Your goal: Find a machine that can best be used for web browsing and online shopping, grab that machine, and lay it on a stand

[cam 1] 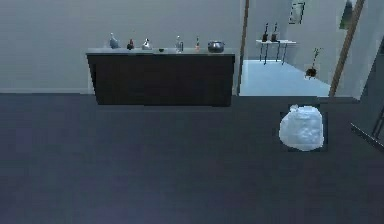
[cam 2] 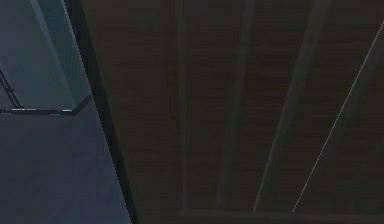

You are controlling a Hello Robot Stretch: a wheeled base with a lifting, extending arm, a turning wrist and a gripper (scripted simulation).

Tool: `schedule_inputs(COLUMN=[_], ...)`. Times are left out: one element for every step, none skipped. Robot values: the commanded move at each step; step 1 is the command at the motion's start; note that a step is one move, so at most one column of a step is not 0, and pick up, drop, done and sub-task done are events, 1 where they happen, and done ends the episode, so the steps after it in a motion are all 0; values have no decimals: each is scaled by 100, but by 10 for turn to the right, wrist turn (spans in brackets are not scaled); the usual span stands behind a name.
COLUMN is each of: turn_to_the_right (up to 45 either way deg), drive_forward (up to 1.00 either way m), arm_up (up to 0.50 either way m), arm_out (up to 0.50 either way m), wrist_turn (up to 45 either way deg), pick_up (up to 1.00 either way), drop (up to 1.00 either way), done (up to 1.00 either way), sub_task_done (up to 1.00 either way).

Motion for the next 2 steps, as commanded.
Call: schedule_inputs(turn_to_the_right=[30, 0], drive_forward=[0, 20], arm_up=[0, 0], arm_out=[0, 0], wrist_turn=[0, 0], pick_up=[0, 0], drop=[0, 0], done=[0, 0], sub_task_done=[0, 0])
